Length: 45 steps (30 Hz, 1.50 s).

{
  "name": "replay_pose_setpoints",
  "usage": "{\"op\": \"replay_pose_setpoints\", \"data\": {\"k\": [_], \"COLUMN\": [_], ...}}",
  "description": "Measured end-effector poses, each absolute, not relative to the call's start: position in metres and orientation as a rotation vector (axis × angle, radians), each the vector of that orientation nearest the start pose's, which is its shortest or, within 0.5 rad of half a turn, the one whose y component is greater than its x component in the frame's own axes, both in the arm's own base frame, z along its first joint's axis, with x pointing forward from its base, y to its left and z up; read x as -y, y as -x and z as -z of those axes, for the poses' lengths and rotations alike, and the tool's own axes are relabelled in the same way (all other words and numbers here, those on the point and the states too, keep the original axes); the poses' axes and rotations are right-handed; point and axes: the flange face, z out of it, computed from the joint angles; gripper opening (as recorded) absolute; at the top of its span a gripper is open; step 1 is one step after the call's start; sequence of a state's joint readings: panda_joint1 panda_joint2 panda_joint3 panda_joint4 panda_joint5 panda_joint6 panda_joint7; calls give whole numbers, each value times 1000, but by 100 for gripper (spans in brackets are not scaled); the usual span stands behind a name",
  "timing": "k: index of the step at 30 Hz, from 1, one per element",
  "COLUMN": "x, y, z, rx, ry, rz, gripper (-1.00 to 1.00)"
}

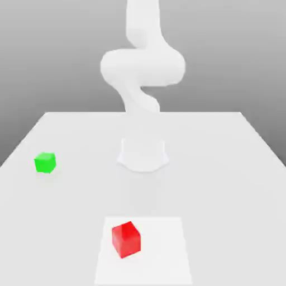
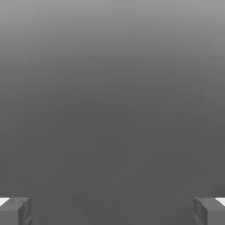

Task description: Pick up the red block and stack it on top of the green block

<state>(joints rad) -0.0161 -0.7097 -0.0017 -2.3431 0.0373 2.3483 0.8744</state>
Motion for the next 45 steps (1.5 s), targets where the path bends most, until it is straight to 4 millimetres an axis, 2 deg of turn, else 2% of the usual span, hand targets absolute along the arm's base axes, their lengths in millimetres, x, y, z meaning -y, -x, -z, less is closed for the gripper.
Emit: {"op": "replay_pose_setpoints", "data": {"k": [2,5,10,15,20,26,27,34,40,42,45], "x": [11,16,23,28,38,39,39,38,42,89,164], "y": [-407,-434,-455,-447,-413,-406,-405,-405,-404,-393,-361], "z": [-617,-550,-436,-326,-228,-158,-149,-148,-203,-216,-232], "rx": [-1300,-1485,-1797,-2121,-2459,-2517,-2518,-2517,-2522,-2577,-2658], "ry": [2370,2317,2211,2078,1908,1879,1878,1877,1872,1803,1700], "rz": [767,607,368,169,23,2,1,3,5,21,43], "gripper": [0,0,0,0,0,0,-100,-100,-100,-100,-100]}}
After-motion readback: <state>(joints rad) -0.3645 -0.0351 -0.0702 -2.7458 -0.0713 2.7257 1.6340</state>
